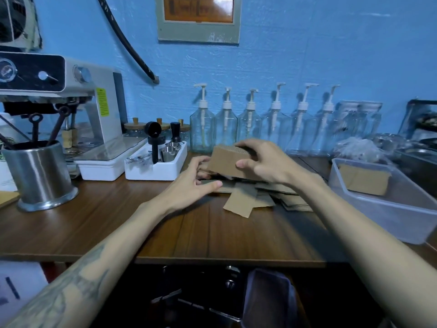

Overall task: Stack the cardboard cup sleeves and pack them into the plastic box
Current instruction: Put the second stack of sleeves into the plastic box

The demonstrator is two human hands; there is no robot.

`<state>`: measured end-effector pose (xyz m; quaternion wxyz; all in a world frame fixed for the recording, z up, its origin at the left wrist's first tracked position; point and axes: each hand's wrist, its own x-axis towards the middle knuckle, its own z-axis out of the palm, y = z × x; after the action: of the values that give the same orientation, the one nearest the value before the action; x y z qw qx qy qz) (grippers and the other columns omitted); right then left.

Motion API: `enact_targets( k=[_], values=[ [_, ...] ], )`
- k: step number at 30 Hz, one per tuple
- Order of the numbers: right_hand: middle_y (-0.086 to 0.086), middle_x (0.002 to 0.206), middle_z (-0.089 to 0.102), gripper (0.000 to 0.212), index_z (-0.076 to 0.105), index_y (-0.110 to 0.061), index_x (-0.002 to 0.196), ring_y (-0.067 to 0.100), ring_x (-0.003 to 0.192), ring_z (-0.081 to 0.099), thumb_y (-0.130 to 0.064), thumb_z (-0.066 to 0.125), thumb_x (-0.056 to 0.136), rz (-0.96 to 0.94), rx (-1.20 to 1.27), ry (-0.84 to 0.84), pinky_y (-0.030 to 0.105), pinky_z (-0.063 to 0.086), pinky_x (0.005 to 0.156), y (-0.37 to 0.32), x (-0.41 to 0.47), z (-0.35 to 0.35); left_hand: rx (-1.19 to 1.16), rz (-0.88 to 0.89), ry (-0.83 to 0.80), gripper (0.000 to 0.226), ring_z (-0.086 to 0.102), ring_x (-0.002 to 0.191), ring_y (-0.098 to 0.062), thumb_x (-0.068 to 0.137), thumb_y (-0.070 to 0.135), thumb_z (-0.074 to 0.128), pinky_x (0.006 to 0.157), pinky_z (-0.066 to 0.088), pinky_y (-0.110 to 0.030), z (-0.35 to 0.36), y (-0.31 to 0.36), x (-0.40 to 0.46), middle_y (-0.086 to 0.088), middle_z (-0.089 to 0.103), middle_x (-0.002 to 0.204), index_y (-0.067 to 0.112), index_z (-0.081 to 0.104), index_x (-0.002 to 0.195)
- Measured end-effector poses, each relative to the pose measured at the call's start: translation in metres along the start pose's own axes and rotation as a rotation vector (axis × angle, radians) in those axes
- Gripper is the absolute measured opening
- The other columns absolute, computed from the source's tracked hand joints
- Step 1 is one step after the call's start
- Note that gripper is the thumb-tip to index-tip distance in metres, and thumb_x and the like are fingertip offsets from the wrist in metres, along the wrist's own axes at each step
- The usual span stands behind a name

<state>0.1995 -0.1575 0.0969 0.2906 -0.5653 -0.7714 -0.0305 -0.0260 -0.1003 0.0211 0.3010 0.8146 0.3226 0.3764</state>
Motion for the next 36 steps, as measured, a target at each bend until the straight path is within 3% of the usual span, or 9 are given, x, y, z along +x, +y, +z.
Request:
enact_targets(
  k=[9,13,17,20,25,28,31,34,36],
  values=[
    [0.003,0.115,0.068,0.04,0.06,-0.018,0.125,0.019,0.104,0.061,-0.025,0.071,0.088,0.234,-0.053,0.096,0.035,0.048,0.092,0.054,-0.063,-0.097,0.001,0.13,-0.17,0.066,0.051,0.115,0.003,0.089,0.051,0.064,0.095,0.045,-0.022,0.089,0.072,0.047,0.012,0.052,0.126,0.025,0.034,0.141],
    [0.003,0.113,0.069,0.037,0.061,-0.02,0.123,0.02,0.103,0.061,-0.026,0.07,0.087,0.35,-0.132,0.13,0.037,0.049,0.091,0.091,-0.102,-0.133,-0.058,0.184,-0.189,0.052,0.055,0.115,-0.014,0.095,0.036,0.062,0.098,0.046,-0.029,0.138,0.101,0.072,-0.002,0.055,0.128,0.014,0.042,0.138],
    [0.005,0.117,0.067,0.04,0.061,-0.017,0.126,0.017,0.101,0.057,-0.026,0.07,0.088,0.458,-0.183,0.145,0.028,0.041,0.084,0.129,-0.127,-0.155,-0.058,0.17,-0.153,0.041,0.059,0.107,-0.018,0.094,0.033,0.063,0.098,0.048,-0.035,0.183,0.115,0.091,-0.004,0.06,0.123,0.013,0.052,0.128],
    [0.006,0.119,0.066,0.041,0.06,-0.016,0.126,0.021,0.106,0.06,-0.025,0.071,0.088,0.533,-0.192,0.096,0.03,0.044,0.086,0.152,-0.135,-0.156,-0.081,0.096,-0.182,0.05,0.058,0.11,-0.014,0.092,0.046,0.062,0.093,0.049,-0.032,0.202,0.12,0.104,0.0,0.06,0.125,0.016,0.051,0.131],
    [0.007,0.12,0.065,0.04,0.06,-0.02,0.121,0.024,0.105,0.059,-0.032,0.071,0.084,0.599,-0.271,-0.058,0.033,0.044,0.086,0.18,-0.133,-0.141,-0.19,-0.063,-0.347,0.079,0.044,0.133,-0.014,0.088,0.053,0.063,0.112,0.038,-0.041,0.218,0.121,0.122,-0.001,0.042,0.151,0.015,0.033,0.15],
    [0.007,0.121,0.065,0.043,0.059,-0.021,0.122,0.027,0.109,0.059,-0.033,0.072,0.082,0.606,-0.324,-0.15,0.038,0.047,0.094,0.192,-0.126,-0.126,-0.285,-0.086,-0.364,0.064,0.047,0.13,-0.013,0.091,0.042,0.063,0.114,0.036,-0.043,0.23,0.117,0.123,0.002,0.046,0.148,0.018,0.04,0.146],
    [0.005,0.127,0.064,0.05,0.058,-0.021,0.125,0.027,0.118,0.057,-0.035,0.074,0.08,0.585,-0.385,-0.208,0.041,0.042,0.102,0.205,-0.12,-0.116,-0.406,-0.102,-0.349,0.04,0.055,0.116,-0.001,0.094,0.029,0.061,0.104,0.043,-0.032,0.238,0.113,0.121,0.008,0.057,0.136,0.028,0.047,0.131],
    [0.0,0.124,0.065,0.047,0.063,-0.026,0.123,0.027,0.12,0.055,-0.038,0.074,0.079,0.551,-0.456,-0.197,0.039,0.031,0.093,0.216,-0.115,-0.114,-0.451,-0.114,-0.373,0.039,0.056,0.107,0.01,0.094,0.026,0.06,0.083,0.046,-0.018,0.238,0.113,0.118,0.017,0.059,0.123,0.03,0.045,0.129],
    [0.0,0.123,0.065,0.044,0.065,-0.03,0.121,0.026,0.121,0.052,-0.039,0.073,0.078,0.534,-0.481,-0.171,0.04,0.024,0.088,0.22,-0.113,-0.115,-0.46,-0.106,-0.384,0.042,0.056,0.108,0.009,0.094,0.022,0.059,0.08,0.046,-0.016,0.236,0.114,0.116,0.019,0.058,0.12,0.027,0.043,0.132]
  ],
)
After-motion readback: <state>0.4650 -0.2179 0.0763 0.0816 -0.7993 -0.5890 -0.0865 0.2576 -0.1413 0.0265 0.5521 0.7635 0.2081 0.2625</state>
